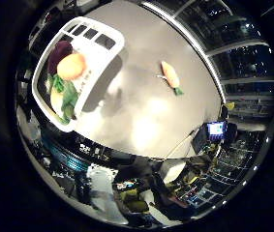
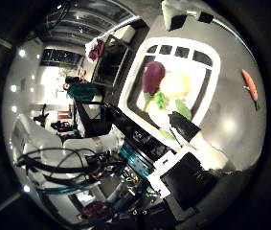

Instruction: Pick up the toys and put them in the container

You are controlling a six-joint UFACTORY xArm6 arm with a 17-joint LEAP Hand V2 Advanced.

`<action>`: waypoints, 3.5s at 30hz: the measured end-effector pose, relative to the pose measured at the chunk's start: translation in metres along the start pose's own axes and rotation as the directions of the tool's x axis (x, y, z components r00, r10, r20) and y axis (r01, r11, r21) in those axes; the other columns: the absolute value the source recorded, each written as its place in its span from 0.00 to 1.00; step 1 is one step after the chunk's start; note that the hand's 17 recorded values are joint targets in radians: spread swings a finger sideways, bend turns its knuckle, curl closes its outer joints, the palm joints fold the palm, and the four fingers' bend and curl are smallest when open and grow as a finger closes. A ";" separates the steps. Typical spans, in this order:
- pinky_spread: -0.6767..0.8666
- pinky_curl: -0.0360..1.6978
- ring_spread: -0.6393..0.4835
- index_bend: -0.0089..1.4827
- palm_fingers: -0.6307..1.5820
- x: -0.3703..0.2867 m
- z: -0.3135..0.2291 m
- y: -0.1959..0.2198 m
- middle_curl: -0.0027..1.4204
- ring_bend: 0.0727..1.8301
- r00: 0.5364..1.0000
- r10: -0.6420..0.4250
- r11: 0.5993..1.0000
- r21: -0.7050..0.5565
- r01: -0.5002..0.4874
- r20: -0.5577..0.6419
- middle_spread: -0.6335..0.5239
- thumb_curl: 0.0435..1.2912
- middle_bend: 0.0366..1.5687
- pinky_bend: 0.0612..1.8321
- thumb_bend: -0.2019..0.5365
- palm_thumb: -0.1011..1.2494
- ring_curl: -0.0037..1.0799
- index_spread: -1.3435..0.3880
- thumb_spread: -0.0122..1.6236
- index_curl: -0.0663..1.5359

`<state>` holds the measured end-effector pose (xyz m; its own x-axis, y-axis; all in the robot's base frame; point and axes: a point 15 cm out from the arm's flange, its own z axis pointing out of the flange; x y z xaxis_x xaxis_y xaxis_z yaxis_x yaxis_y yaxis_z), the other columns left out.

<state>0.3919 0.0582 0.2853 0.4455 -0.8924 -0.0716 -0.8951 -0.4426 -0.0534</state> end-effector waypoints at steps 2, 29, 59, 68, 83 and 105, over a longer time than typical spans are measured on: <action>0.70 0.24 0.64 0.18 0.38 0.039 0.002 0.019 0.21 0.22 0.998 0.007 0.999 -0.036 -0.009 -0.059 0.51 0.38 0.20 0.17 0.24 0.71 0.16 0.51 0.61 0.27; 0.68 0.21 0.67 0.10 0.36 0.254 0.069 0.098 0.23 0.14 0.965 0.134 0.957 -0.225 -0.185 -0.223 0.53 0.33 0.13 0.17 0.23 0.67 0.21 0.55 0.62 0.21; 0.71 0.19 0.75 0.12 0.39 0.259 0.162 -0.070 0.23 0.15 0.821 0.557 0.808 -0.150 -0.570 -0.126 0.63 0.26 0.13 0.17 0.24 0.56 0.22 0.65 0.65 0.22; 0.68 0.18 0.67 0.13 0.49 0.274 0.190 -0.075 0.24 0.22 0.815 0.565 0.803 -0.144 -0.579 -0.127 0.59 0.26 0.15 0.18 0.25 0.57 0.24 0.64 0.65 0.21; 0.20 0.32 0.37 0.51 0.88 0.300 0.149 -0.030 0.44 0.63 0.818 0.562 0.797 -0.185 -0.575 -0.121 0.40 0.41 0.66 0.55 0.25 0.80 0.48 0.56 0.44 0.39; 0.24 0.44 0.37 0.67 0.80 0.149 -0.024 0.091 0.47 0.71 0.935 0.353 0.904 -0.243 -0.351 -0.036 0.43 0.61 0.80 0.61 0.24 0.82 0.57 0.60 0.31 0.51</action>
<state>0.3762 -0.1177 0.2939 0.1002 -0.9937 -0.0498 -0.9697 -0.1087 0.2186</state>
